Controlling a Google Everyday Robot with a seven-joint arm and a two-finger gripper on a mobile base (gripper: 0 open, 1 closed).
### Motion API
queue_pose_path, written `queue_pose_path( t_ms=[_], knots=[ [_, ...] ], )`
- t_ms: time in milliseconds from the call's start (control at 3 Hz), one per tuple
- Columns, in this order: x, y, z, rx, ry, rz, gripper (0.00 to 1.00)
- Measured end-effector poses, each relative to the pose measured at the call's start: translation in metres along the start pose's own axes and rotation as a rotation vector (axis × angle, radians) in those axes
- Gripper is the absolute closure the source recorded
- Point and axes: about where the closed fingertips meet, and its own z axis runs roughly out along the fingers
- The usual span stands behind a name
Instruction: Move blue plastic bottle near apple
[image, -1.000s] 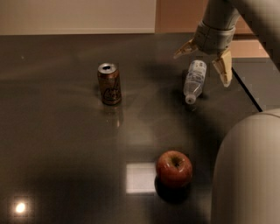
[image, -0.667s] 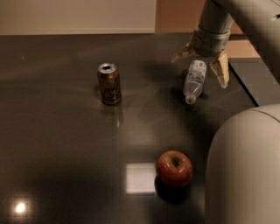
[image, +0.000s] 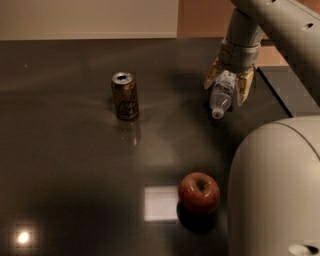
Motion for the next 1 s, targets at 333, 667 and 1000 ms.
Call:
queue_pose_path(
  t_ms=[333,667,1000],
  knots=[
    [0.0,0.003,0.004,-0.004,-0.01,0.005,0.43],
    [-0.004,0.006,-0.001,0.009,-0.01,0.018,0.64],
    [-0.021,0.01,-0.014,0.043,-0.016,0.061,0.86]
  ],
)
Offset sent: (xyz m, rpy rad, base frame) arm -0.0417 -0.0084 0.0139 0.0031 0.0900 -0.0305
